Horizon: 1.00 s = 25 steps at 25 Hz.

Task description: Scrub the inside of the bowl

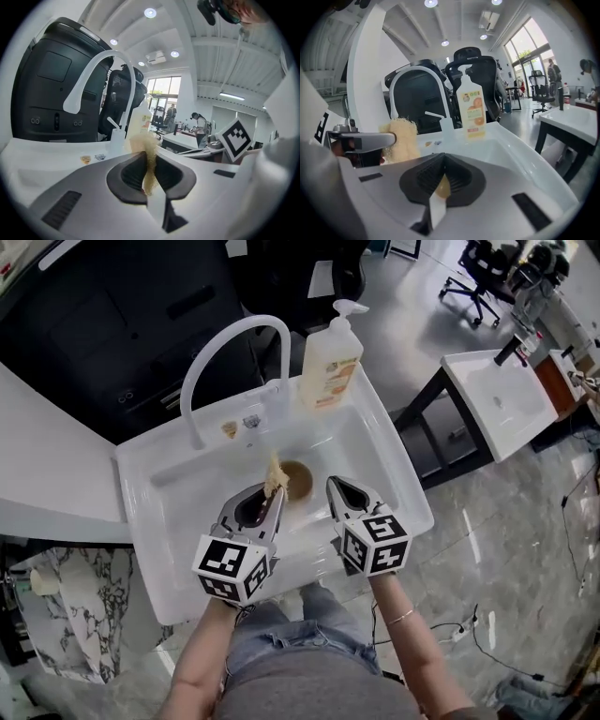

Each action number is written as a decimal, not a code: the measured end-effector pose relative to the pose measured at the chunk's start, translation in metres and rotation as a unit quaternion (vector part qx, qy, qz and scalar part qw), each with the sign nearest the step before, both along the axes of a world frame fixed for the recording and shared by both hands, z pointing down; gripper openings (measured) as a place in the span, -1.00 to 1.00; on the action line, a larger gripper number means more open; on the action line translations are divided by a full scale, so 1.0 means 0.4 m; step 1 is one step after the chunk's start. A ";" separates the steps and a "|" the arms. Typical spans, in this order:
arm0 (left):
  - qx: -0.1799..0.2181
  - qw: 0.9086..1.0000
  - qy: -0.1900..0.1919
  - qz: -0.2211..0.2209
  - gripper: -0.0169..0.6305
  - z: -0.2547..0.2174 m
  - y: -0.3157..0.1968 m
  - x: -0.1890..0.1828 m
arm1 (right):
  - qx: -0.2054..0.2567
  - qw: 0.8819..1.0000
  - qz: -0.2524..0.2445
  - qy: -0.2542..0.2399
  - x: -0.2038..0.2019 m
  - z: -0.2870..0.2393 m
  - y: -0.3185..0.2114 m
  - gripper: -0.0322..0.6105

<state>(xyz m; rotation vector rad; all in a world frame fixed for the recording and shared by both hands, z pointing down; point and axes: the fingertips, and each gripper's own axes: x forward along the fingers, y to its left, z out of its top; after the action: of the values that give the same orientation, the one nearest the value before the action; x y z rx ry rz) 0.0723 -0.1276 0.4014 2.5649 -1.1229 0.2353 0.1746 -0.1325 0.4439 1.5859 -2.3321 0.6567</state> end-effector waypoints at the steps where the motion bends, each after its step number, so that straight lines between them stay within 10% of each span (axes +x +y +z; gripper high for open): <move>1: -0.001 1.000 -0.001 -0.010 -0.81 0.003 -0.009 0.000 | -0.003 1.000 -0.015 0.003 -0.001 0.008 -0.018 -0.87; 25: -0.069 0.993 -0.016 -0.096 -0.81 0.167 -0.134 -0.002 | -0.141 0.974 -0.163 0.066 -0.042 0.309 -0.211 -0.86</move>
<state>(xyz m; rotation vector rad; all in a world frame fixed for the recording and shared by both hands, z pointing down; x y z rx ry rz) 0.0714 -0.1810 0.4684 2.3228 -1.3086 0.2970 0.1578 -0.2168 0.5674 1.0624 -2.2126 0.7384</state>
